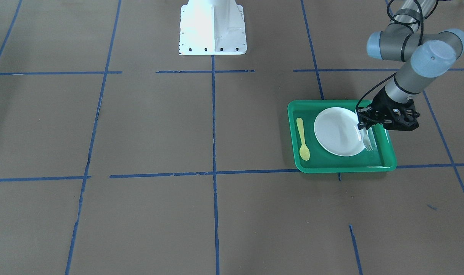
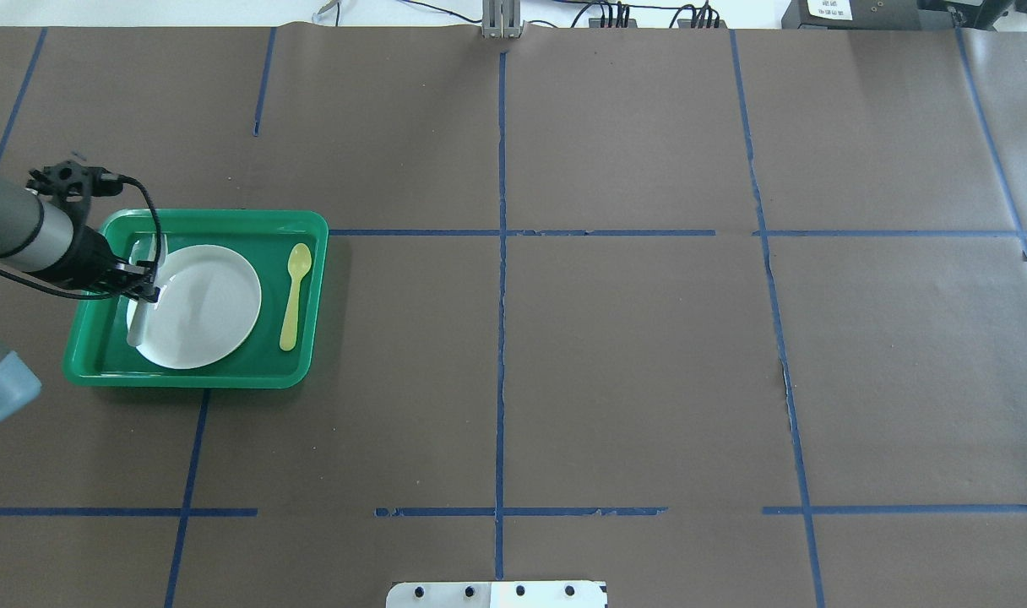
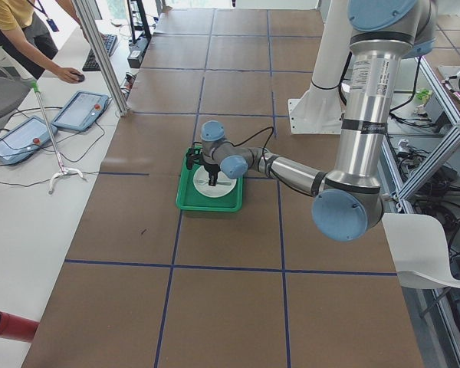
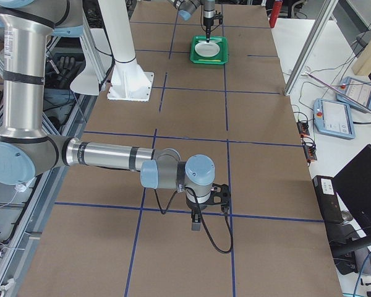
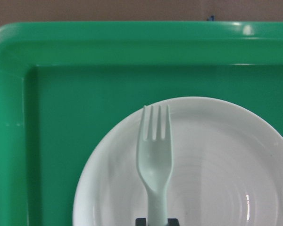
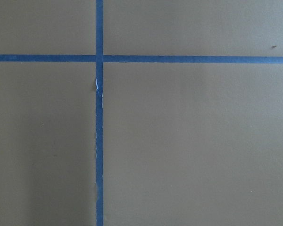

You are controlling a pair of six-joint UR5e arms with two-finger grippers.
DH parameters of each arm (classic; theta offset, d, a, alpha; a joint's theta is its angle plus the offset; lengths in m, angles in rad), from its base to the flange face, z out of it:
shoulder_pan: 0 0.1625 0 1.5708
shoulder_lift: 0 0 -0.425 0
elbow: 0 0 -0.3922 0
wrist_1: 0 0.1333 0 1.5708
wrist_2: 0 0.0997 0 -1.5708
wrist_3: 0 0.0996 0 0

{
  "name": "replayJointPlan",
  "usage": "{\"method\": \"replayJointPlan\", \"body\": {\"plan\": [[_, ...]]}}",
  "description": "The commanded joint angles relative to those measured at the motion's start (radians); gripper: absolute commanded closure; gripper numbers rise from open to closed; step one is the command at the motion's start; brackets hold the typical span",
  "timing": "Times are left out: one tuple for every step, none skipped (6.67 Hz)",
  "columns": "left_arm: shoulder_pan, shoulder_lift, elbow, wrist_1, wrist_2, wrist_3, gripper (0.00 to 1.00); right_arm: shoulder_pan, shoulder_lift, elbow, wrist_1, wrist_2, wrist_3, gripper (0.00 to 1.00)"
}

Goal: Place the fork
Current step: 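Lift the fork and carry it off the plate toward the tray edge, then lower the fork onto the tray beside the plate and open the left gripper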

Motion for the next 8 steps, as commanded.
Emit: {"method": "replayJointPlan", "body": {"plan": [[-0.037, 0.005, 0.038, -0.004, -0.019, 0.025, 1.00, 0.000, 0.000, 0.000, 0.001, 0.000, 0.000, 0.00], [-0.032, -0.016, 0.073, -0.011, -0.018, -0.006, 1.00, 0.000, 0.000, 0.000, 0.000, 0.000, 0.000, 0.00], [-0.030, -0.022, 0.107, -0.014, -0.016, -0.008, 1.00, 0.000, 0.000, 0.000, 0.000, 0.000, -0.002, 0.00], [-0.030, -0.023, 0.119, -0.015, -0.018, -0.005, 1.00, 0.000, 0.000, 0.000, 0.000, 0.000, 0.000, 0.00], [-0.030, -0.024, 0.128, -0.015, -0.019, -0.003, 1.00, 0.000, 0.000, 0.000, 0.001, 0.000, 0.000, 0.00], [-0.029, -0.026, 0.131, -0.015, -0.021, -0.005, 1.00, 0.000, 0.000, 0.000, 0.000, 0.000, 0.000, 0.00], [-0.029, -0.026, 0.131, -0.015, -0.021, -0.005, 1.00, 0.000, 0.000, 0.000, 0.000, 0.000, 0.000, 0.00], [-0.029, -0.026, 0.131, -0.015, -0.021, -0.005, 1.00, 0.000, 0.000, 0.000, 0.000, -0.002, 0.000, 0.00]]}}
